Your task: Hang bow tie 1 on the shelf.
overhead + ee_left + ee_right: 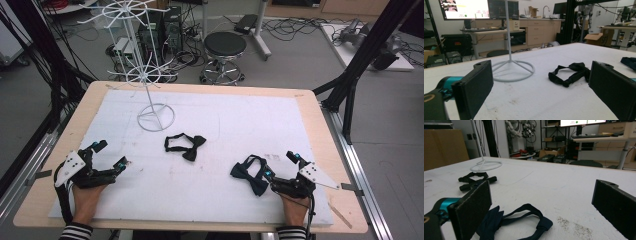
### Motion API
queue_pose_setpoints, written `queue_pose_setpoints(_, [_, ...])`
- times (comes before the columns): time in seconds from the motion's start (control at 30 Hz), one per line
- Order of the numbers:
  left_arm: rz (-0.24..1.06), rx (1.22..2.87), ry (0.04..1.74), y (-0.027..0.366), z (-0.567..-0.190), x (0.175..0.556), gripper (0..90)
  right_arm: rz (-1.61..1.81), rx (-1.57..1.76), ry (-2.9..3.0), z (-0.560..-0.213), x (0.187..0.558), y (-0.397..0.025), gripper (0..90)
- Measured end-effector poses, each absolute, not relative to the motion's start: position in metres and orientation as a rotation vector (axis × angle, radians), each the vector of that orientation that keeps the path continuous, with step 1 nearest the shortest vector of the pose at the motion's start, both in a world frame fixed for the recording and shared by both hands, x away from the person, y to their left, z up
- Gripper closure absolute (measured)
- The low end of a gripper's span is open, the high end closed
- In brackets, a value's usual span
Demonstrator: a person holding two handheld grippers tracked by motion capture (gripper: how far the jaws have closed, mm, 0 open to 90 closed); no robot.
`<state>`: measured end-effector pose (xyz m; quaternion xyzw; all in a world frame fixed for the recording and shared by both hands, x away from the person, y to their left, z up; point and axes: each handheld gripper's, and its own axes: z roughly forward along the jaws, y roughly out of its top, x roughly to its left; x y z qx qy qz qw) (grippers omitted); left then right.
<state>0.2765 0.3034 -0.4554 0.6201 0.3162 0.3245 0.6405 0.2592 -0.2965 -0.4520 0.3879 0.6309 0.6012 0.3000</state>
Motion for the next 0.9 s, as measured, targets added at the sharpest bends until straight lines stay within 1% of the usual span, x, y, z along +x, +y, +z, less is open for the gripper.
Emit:
queue_pose_setpoints(0.5, [0.739, 1.405, 0.733, 0.304, -0.455, 0.277, 6.3, 1.573, 1.035, 1.721, -0.449, 0.262, -0.297, 1.8])
queue_pose_setpoints(0.9, [0.743, 1.412, 0.729, 0.304, -0.455, 0.277, 6.3, 1.505, 1.004, 1.835, -0.427, 0.263, -0.298, 1.8])
